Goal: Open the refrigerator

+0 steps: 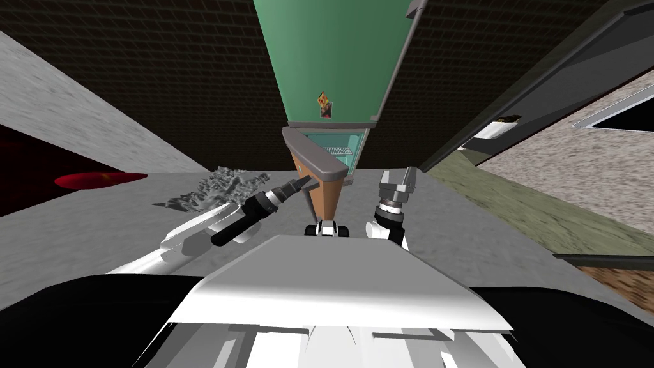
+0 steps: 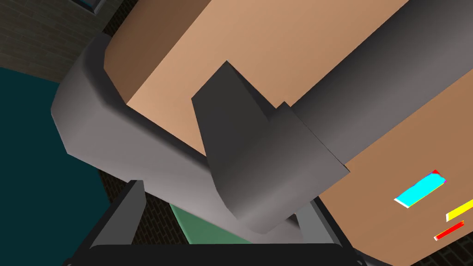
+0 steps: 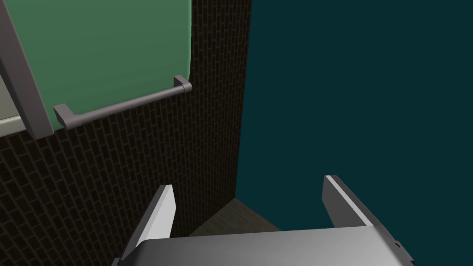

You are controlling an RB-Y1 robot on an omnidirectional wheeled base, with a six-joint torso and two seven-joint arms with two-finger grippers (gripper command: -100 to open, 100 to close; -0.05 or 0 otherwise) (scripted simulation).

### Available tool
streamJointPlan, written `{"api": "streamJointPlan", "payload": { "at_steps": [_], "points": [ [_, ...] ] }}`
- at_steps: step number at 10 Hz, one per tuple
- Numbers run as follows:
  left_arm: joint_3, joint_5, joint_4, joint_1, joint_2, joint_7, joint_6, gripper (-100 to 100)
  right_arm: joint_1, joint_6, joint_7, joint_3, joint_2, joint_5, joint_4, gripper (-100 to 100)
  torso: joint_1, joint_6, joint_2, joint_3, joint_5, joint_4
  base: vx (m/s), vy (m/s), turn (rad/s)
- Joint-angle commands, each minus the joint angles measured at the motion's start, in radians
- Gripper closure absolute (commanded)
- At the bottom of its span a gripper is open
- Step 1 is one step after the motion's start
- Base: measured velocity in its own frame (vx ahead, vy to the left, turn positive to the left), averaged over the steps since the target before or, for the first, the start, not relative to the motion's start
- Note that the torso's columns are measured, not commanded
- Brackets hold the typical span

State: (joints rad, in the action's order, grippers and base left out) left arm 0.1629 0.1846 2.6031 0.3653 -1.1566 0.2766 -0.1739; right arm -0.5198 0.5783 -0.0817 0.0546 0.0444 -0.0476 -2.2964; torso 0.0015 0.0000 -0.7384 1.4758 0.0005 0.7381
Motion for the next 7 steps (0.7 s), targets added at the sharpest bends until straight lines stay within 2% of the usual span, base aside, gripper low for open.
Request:
{"api": "streamJointPlan", "payload": {
  "at_steps": [1, 2, 7],
  "points": [
    [-0.021, -0.017, 0.007, -0.007, -0.020, 0.015, -0.012, -100, 0.000, 0.000, 0.000, 0.000, 0.000, 0.000, 0.000, 0, -0.001, 0.000, 0.000, 0.000, 0.000, 0.000, -0.014, -0.002, -0.003],
    [-0.024, -0.019, 0.008, -0.007, -0.022, 0.019, -0.014, 0, 0.000, 0.000, 0.000, 0.000, 0.000, 0.000, 0.000, 0, -0.002, 0.000, 0.001, 0.001, 0.000, 0.000, 0.000, 0.000, 0.000],
    [-0.024, -0.019, 0.008, -0.007, -0.022, 0.019, -0.014, 0, 0.000, 0.000, 0.000, 0.000, 0.000, 0.000, 0.000, 0, -0.001, 0.000, 0.000, 0.000, 0.000, 0.000, 0.000, 0.000, 0.000]
  ]
}}
